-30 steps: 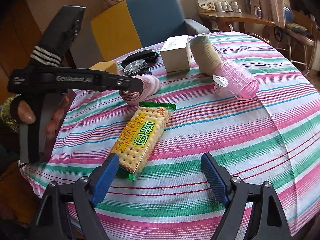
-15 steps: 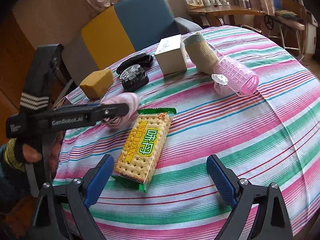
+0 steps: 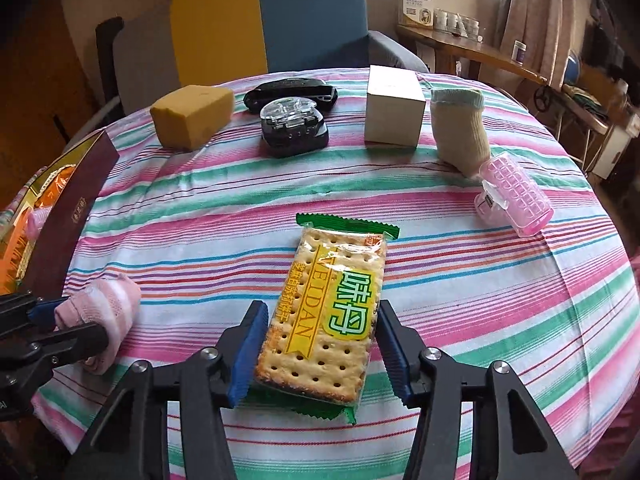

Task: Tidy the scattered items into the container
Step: 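Grasp the pink sock with the left tool while the right tool grasps the WEIDAN cracker pack, then lift the pink sock with the left tool while the right tool lifts the cracker pack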

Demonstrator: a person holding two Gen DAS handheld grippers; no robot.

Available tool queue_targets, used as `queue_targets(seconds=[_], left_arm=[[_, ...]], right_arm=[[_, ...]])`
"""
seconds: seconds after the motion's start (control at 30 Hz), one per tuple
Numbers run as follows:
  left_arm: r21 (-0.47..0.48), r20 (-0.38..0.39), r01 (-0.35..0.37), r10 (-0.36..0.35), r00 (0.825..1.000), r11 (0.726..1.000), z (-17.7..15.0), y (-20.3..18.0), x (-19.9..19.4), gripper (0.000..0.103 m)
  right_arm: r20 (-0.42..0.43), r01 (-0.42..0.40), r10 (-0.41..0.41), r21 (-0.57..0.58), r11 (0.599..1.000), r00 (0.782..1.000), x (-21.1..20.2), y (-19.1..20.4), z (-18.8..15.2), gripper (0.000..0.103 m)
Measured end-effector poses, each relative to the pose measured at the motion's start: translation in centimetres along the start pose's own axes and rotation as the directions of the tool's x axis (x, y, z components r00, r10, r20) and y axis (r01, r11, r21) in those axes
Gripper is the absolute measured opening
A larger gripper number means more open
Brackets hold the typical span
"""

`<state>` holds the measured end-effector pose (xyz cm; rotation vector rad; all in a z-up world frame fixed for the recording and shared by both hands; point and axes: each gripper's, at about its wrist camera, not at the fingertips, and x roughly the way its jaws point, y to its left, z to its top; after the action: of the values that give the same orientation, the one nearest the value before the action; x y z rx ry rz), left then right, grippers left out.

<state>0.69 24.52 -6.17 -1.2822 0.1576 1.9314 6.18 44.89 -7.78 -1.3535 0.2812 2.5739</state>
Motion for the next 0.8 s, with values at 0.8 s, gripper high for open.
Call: queue_targets(seconds=[0.8], left_arm=[[0.055, 0.055, -0.004, 0.001, 0.999, 0.998, -3.2, 1.3, -2.0, 0.038]], right_arm=[[-0.046, -0.019, 0.013, -0.143, 0.990, 0.999, -1.8, 7.2, -4.1, 0.054]])
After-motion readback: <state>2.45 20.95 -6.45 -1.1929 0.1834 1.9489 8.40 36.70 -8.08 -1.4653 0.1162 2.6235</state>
